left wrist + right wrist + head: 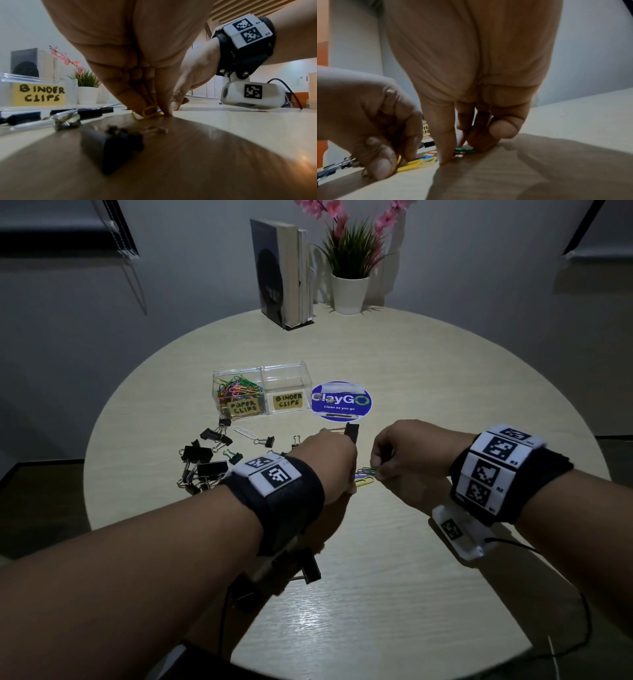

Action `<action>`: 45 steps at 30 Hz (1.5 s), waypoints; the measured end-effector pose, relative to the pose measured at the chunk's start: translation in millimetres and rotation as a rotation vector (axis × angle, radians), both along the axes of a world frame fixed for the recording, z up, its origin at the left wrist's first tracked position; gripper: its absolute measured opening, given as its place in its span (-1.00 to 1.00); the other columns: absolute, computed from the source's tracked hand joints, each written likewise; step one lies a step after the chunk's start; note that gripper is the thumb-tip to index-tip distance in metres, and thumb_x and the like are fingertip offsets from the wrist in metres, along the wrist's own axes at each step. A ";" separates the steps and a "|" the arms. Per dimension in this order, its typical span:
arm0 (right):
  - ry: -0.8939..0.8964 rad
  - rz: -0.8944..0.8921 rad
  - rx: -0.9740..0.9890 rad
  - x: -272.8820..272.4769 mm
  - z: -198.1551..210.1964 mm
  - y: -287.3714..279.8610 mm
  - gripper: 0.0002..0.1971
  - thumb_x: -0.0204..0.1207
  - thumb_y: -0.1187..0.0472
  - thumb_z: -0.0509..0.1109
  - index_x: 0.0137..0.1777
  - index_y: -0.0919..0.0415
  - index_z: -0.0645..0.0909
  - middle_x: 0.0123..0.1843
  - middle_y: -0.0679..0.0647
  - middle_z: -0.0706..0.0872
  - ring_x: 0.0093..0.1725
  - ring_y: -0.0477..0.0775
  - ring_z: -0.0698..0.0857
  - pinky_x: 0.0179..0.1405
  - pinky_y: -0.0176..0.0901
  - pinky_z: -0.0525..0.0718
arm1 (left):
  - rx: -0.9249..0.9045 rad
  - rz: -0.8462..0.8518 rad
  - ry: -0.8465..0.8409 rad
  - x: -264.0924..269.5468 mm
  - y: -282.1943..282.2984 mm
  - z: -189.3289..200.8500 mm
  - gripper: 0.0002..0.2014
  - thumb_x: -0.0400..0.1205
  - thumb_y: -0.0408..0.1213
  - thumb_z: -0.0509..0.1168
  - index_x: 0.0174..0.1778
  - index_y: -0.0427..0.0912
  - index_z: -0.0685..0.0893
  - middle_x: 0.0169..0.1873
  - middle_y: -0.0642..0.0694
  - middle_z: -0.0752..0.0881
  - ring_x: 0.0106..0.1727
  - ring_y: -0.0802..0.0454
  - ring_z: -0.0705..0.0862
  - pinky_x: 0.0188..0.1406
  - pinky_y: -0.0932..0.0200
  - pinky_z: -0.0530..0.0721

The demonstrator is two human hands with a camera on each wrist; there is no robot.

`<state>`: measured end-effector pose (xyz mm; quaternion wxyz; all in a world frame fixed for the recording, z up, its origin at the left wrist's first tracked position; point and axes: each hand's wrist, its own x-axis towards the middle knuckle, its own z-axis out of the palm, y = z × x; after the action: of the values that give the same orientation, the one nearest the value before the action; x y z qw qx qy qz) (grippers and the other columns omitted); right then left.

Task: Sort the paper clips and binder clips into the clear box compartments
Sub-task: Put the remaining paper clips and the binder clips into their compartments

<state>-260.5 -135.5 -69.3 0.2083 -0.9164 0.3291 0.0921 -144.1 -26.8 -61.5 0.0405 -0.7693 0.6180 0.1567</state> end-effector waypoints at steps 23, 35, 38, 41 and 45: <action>-0.049 0.140 -0.192 2.5 6.5 23.3 -0.83 0.40 0.06 0.49 -0.36 0.00 0.60 -0.45 -0.18 0.60 -0.40 -0.20 0.56 -0.42 -0.36 0.40 | -0.263 0.069 0.141 53.2 37.8 28.3 -0.90 0.55 -0.19 0.46 -0.05 -0.06 0.79 -0.22 0.09 0.69 -0.07 0.07 0.70 -0.09 0.21 0.61; 0.092 0.192 -0.196 18.6 6.9 34.5 -0.78 0.41 0.19 0.41 -0.38 -0.08 0.47 -0.25 -0.17 0.62 -0.17 -0.02 0.60 -0.22 -0.26 0.50 | 0.015 0.207 -0.167 168.7 25.4 17.0 -0.64 0.61 -0.30 0.36 0.32 0.03 0.72 0.21 -0.11 0.74 0.16 -0.12 0.71 0.11 0.15 0.64; 0.138 0.214 -0.212 22.1 8.3 35.5 -0.69 0.43 0.18 0.41 -0.42 -0.10 0.37 -0.25 -0.18 0.58 -0.17 -0.03 0.56 -0.22 -0.26 0.47 | 0.054 0.175 -0.182 166.9 23.3 13.6 -0.63 0.61 -0.37 0.31 0.30 0.04 0.74 0.18 -0.11 0.76 0.04 -0.09 0.72 -0.03 0.21 0.59; 0.150 0.227 -0.205 23.5 12.2 35.5 -0.68 0.43 0.20 0.42 -0.43 -0.07 0.37 -0.34 -0.22 0.56 -0.29 -0.14 0.53 -0.36 -0.39 0.41 | 0.036 0.161 -0.191 165.6 23.9 10.6 -0.64 0.63 -0.39 0.28 0.31 -0.02 0.73 0.26 -0.14 0.72 0.18 -0.14 0.70 -0.03 0.23 0.48; 0.135 0.175 -0.112 21.2 13.7 36.2 -0.86 0.40 0.16 0.49 -0.24 -0.06 0.58 -0.29 -0.21 0.64 -0.25 -0.19 0.60 -0.31 -0.39 0.48 | 0.028 0.165 -0.143 164.9 25.1 6.9 -0.70 0.65 -0.35 0.28 0.26 -0.10 0.76 0.20 -0.13 0.76 0.18 -0.12 0.71 0.02 0.21 0.56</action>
<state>-239.3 -99.4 -55.6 0.1254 -0.9435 0.2658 0.1531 20.8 -1.7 -54.7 0.0822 -0.8261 0.5459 0.1131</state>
